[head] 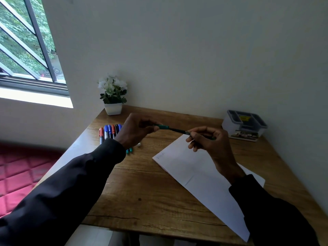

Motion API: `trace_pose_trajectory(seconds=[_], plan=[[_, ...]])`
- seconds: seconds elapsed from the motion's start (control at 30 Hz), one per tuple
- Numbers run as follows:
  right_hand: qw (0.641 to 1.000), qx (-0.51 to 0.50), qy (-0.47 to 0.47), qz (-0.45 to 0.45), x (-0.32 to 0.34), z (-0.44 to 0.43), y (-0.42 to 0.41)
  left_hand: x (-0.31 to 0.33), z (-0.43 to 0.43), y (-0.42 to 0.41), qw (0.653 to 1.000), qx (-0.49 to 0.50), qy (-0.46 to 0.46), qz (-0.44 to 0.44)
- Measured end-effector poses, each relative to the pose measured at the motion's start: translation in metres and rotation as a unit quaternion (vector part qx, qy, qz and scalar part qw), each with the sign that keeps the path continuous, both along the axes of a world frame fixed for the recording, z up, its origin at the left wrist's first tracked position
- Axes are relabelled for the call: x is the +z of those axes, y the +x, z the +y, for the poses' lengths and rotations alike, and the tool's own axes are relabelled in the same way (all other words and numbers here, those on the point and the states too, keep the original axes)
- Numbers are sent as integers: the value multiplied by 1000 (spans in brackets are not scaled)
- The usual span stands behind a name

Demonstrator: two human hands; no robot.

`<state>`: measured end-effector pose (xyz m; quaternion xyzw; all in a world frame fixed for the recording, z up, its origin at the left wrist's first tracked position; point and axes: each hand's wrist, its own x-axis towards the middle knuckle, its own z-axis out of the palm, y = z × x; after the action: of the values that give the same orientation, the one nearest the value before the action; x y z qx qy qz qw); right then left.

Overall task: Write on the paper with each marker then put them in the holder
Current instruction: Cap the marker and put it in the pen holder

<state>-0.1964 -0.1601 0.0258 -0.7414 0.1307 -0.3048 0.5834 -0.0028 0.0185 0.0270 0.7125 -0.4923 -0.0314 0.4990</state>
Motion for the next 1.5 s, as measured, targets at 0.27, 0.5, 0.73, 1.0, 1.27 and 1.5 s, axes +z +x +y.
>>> trace_pose_trajectory(seconds=[0.27, 0.5, 0.73, 1.0, 1.27, 1.5], plan=[[987, -7, -144, 65, 5, -3, 12, -1, -8, 0, 999, -14, 28, -14], [978, -44, -198, 52, 7, -5, 39, -3, -21, 3, 999, 24, 8, -30], [975, -46, -210, 55, -2, -16, 61, -11, -33, 19, 998, 48, 6, -40], [919, -100, -353, 143, 10, -62, 85, -11, -47, 42, 996, 79, -17, -38], [903, -170, -334, 207, -31, -104, 102, -28, -20, 53, 995, 98, 9, 19], [904, -151, -346, 200, -45, -96, 125, -31, -11, 56, 994, 106, 6, 37]])
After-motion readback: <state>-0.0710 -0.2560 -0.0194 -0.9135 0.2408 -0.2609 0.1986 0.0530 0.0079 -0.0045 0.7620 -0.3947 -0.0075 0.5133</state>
